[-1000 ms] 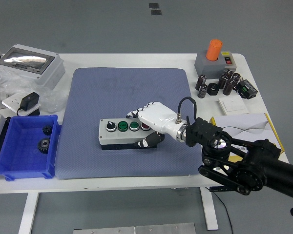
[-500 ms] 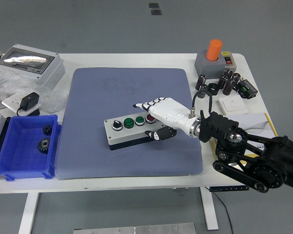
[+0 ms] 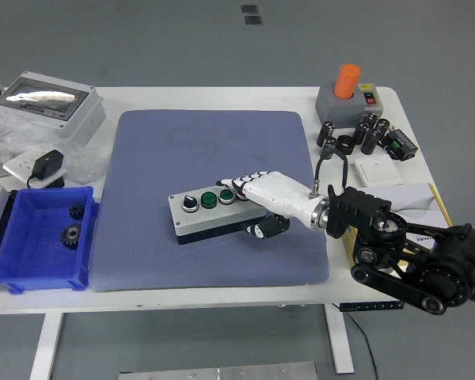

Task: Pick up the button,place it on the desk,press the button,press the button

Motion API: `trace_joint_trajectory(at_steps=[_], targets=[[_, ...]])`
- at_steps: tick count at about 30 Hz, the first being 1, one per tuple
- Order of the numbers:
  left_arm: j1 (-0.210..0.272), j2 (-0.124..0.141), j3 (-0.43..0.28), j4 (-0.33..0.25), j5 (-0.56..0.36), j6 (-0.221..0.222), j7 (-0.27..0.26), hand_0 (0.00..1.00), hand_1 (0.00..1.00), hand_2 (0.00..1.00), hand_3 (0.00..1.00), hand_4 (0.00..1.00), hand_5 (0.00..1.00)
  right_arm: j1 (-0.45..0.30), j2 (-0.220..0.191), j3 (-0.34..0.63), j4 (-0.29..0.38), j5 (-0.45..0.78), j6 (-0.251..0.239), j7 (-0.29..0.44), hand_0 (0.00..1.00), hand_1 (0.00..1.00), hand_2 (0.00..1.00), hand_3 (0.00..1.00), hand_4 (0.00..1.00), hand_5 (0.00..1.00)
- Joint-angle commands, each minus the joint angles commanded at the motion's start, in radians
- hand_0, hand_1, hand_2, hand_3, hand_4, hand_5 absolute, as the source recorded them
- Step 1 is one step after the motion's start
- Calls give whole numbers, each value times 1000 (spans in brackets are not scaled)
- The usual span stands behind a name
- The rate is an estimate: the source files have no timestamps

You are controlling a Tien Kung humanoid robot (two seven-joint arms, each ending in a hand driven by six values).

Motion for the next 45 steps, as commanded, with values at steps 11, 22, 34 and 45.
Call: trace_joint_trajectory(at_steps=[11, 22, 34, 45], targets=[[2, -1, -1, 1, 2, 2, -16, 699, 680, 671, 819, 625, 868, 7, -23, 23, 51, 9, 11, -7, 929, 927, 978, 998, 711, 147], [1, -1, -5, 3, 12, -1, -25, 699, 678, 669, 818, 620, 862, 14, -18, 48, 37, 64, 32, 0, 919, 914, 963, 998, 747, 164], [-3, 1, -10, 2, 20, -5, -29, 698, 676, 668, 813, 618, 858, 74, 16, 35, -41, 206, 146, -5, 934, 928, 977, 998, 935, 313], [-2, -1, -15, 4, 30, -4, -40, 699, 676, 666, 811, 619, 857, 59, -30, 45, -20, 237, 168, -16, 946, 945, 992, 998, 998, 453]])
